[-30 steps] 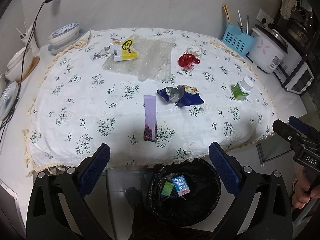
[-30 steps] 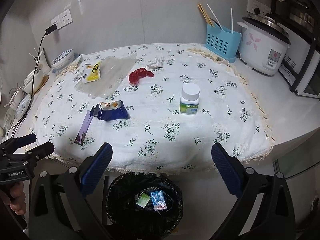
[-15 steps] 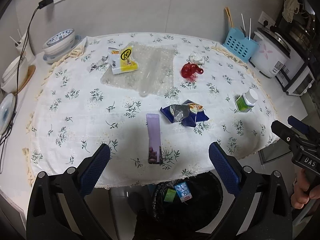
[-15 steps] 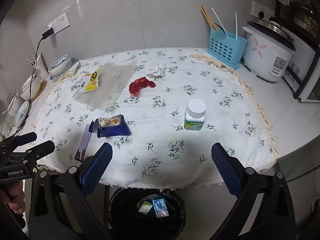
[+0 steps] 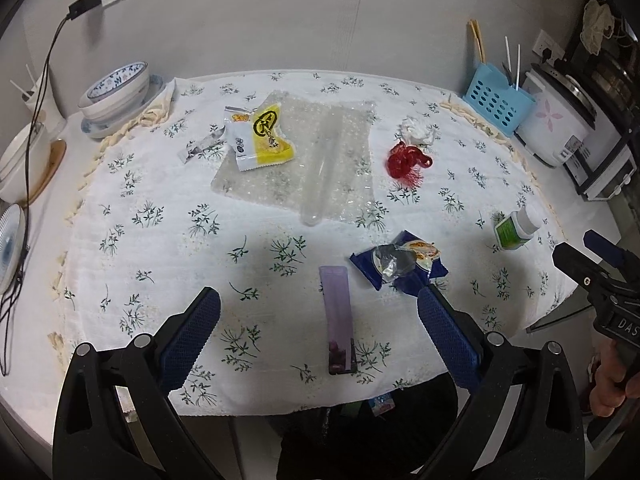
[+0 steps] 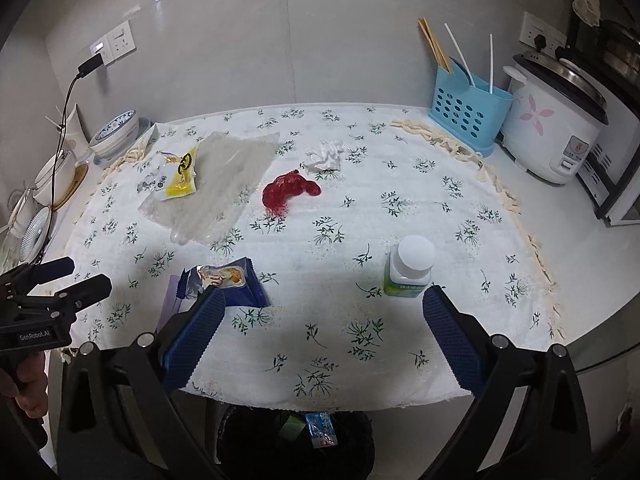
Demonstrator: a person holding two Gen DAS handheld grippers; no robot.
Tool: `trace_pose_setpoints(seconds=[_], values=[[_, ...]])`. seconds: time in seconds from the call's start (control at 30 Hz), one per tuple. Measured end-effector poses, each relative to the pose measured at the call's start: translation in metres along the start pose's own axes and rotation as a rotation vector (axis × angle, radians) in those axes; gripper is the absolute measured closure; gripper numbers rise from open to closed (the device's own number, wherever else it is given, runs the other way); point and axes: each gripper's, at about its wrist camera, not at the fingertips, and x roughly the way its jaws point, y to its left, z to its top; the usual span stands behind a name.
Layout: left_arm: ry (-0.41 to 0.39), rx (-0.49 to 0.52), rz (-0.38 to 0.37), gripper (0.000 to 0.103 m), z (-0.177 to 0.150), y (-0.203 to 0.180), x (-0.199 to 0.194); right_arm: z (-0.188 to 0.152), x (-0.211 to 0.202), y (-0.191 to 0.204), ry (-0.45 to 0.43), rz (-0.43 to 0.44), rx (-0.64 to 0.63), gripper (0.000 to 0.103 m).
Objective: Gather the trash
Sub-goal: 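Grasp the yellow snack bag with the left tool while the right tool grasps the white pill bottle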
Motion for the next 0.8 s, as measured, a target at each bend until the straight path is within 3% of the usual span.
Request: trace_pose_setpoints(seconds=[0.37, 0.8], values=[[0.054, -0.027, 0.042, 0.006, 0.036, 0.044, 0.053, 0.011, 0.047, -0.01, 0.075, -0.053, 0.041, 0.008], [0.095, -0.073, 0.083, 0.007, 0.131, 0.071, 0.143, 0.004, 0.062, -0.058, 0.136, -0.168, 0.165, 0.009]])
